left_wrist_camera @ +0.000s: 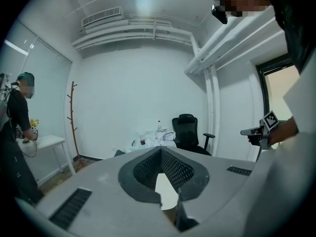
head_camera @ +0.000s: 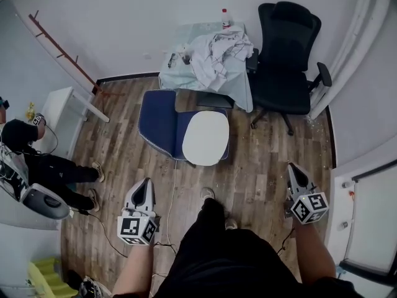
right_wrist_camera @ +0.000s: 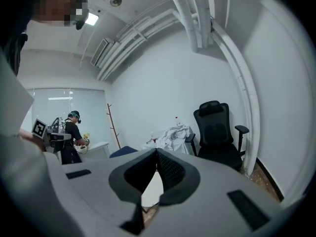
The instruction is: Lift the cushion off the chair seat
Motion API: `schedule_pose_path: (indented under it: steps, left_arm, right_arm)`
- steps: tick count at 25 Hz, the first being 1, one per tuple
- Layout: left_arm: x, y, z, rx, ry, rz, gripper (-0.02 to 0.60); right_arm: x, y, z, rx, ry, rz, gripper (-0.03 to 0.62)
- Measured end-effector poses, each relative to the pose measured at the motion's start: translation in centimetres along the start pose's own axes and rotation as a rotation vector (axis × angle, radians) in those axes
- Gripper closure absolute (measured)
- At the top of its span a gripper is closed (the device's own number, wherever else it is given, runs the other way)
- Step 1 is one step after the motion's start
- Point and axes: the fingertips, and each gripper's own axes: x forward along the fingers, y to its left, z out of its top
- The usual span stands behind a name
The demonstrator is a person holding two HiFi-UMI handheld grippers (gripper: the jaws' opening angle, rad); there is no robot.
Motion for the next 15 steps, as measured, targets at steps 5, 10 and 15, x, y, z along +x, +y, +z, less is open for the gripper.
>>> schedule_pose_path:
  steps: [5, 10, 15]
  left_arm:
    - [3.1, 0.5, -0.2, -0.005, -0.003, -0.011, 0.578]
    - [6.9, 1.3, 0.6, 0.004, -0.004, -0.051, 0.578]
    - [12.0, 2.5, 1.8, 0.008, -0.020, -0.071, 0.578]
  right_arm:
    - [1.8, -0.8, 0.2, 0.004, -0.008, -0.018, 0.585]
    - [4.4, -1.4, 1.1, 0.017, -0.004, -0.032, 0.585]
    - [7.7, -2.4, 1.7, 0.022, 0.009, -0.045, 0.585]
